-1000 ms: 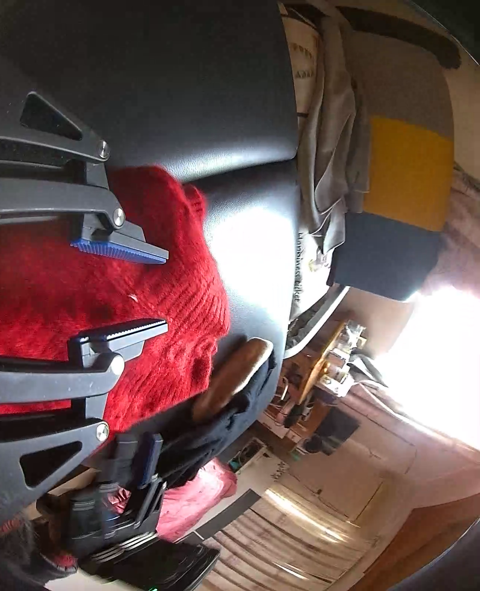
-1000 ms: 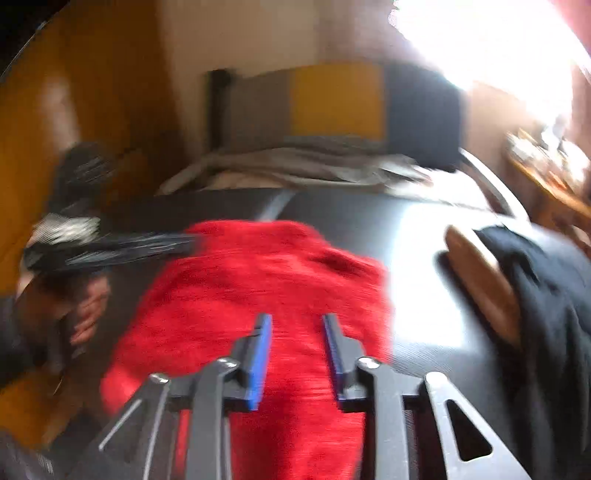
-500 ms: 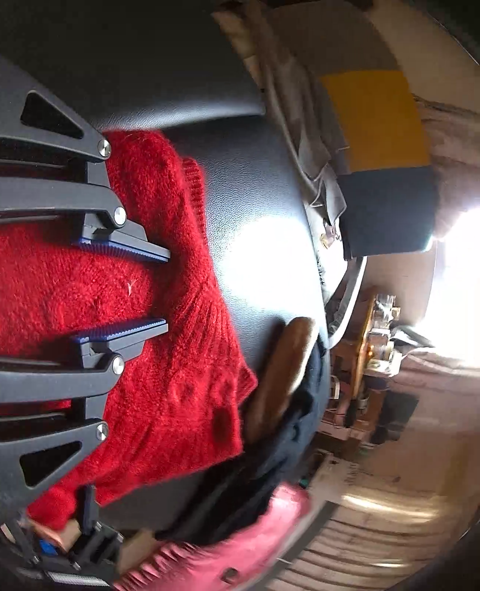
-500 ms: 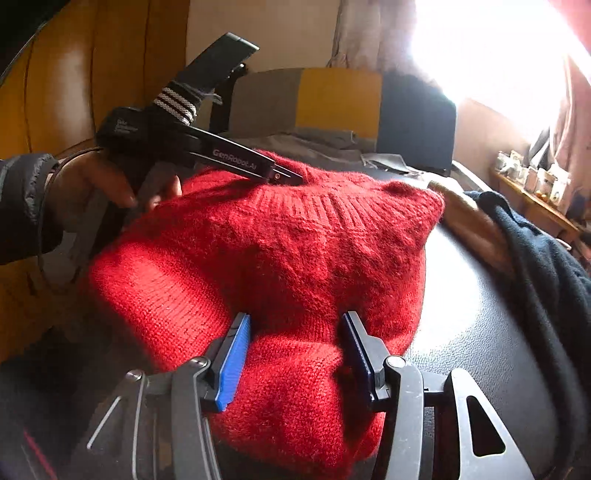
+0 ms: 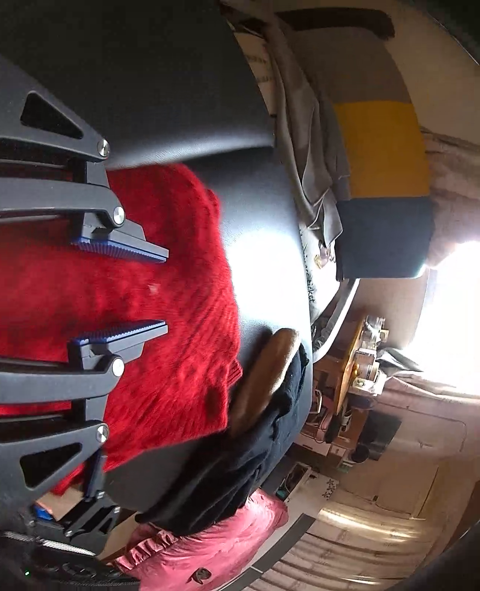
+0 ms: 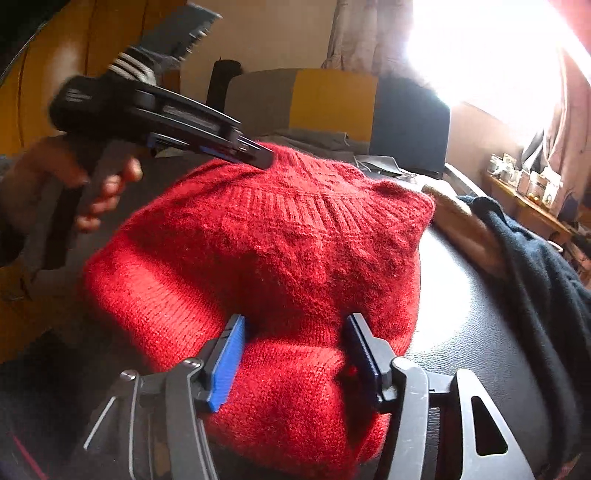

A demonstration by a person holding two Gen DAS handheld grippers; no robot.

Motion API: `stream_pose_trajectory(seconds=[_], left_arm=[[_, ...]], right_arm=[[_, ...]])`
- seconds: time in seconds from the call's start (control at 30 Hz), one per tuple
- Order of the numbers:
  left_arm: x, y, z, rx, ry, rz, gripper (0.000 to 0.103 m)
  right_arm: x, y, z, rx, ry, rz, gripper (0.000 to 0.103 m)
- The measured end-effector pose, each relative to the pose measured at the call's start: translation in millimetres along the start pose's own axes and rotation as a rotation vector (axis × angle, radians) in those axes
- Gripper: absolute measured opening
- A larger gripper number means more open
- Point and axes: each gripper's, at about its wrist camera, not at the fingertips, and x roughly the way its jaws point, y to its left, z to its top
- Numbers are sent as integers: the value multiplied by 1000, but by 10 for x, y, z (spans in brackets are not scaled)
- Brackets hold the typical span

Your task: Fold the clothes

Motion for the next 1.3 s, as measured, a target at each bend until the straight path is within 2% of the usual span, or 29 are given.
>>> stream_pose_trajectory(seconds=[0.03,0.1,0.2,0.3,0.5,0.7,0.8,0.87,0.93,0.97,1.03,1.17,1.3], left_arm=[[-86,22,-41,-10,-6,4,32],[-255,86,-147,-39,-25,7,32],[-477,131,-385,-51,-47,5,32],[-603,88,-683,-15,-59,-7,32],[-426,-63,-1120,54,43,-37,32],[-429,-35,-1224,38,46,-53,32],[-628,280,-1062,-131,-27,-146,33],[-721,584,-903,-227,-77,-175,41],[-680,864,-791,-298,-78,-205,44],[-619,1027,-746,-341,-69,-234,49],[-425,1273,-689,-418,-19,-332,52],[-6,1505,-632,-500,58,-483,53],[356,1469,-621,-456,137,-534,58]], right_arm=[[12,1,8,-2,2,-4,66],[-5,-64,75,38,27,0,84],[-68,-244,179,152,35,56,85],[-148,-317,388,130,-5,32,85],[51,-421,913,103,-66,82,85],[858,-627,840,210,177,102,86],[807,-779,704,289,112,167,86],[663,-872,698,337,65,206,86],[549,-991,686,388,25,250,92],[508,-1065,676,416,10,274,103],[427,-1214,656,471,-20,322,103],[714,-1414,526,561,107,403,103],[1000,-1405,430,568,195,492,103]])
